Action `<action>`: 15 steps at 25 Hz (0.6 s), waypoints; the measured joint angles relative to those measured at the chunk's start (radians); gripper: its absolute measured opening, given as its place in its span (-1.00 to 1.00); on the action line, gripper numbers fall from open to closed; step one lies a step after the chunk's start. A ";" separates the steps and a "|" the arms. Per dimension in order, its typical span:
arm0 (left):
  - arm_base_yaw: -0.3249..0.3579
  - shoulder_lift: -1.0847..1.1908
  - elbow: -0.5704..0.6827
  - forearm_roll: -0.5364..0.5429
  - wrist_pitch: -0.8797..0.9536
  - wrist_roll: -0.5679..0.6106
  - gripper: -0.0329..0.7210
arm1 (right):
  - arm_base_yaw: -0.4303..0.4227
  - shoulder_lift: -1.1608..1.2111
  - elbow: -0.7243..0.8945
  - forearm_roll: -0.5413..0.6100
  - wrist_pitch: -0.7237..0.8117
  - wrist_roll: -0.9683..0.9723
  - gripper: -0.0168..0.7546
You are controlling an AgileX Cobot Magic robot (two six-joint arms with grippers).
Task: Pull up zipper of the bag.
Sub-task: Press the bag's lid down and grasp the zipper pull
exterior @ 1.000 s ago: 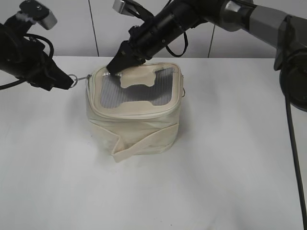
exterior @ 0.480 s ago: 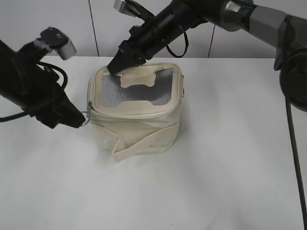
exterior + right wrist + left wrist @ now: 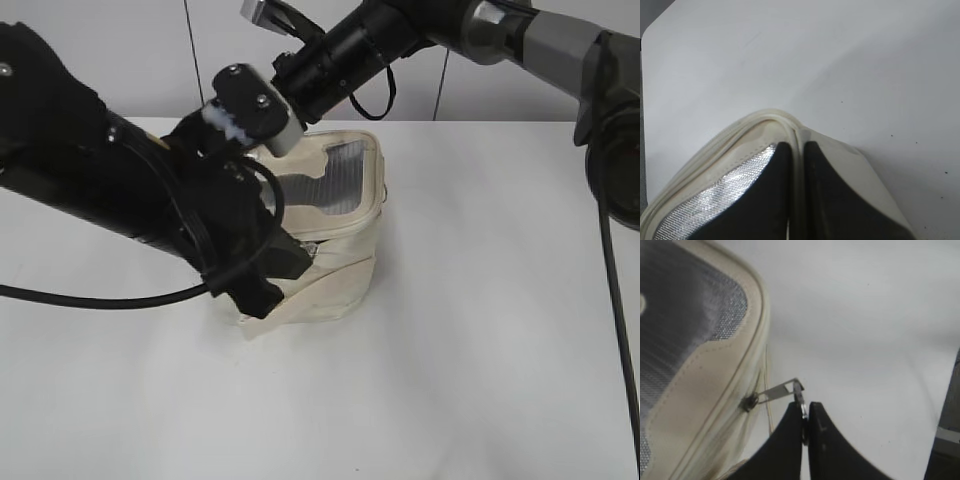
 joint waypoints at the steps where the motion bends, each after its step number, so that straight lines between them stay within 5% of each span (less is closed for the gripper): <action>1: -0.004 0.000 0.000 0.000 -0.005 -0.023 -0.92 | -0.001 0.000 0.000 0.000 0.002 0.004 -0.81; 3: 0.009 0.000 0.000 0.011 0.024 -0.087 -0.86 | -0.001 0.000 0.000 0.000 0.001 0.009 -0.72; 7: 0.101 -0.021 0.000 0.063 0.200 -0.175 -0.35 | -0.014 -0.010 0.000 -0.014 -0.020 0.022 0.07; 9: 0.171 -0.052 0.000 0.095 0.248 -0.212 -0.15 | -0.040 -0.029 0.000 -0.054 -0.020 0.064 0.31; 15: 0.385 -0.131 -0.037 0.132 0.236 -0.231 -0.13 | -0.166 -0.095 -0.001 -0.135 0.053 0.200 0.14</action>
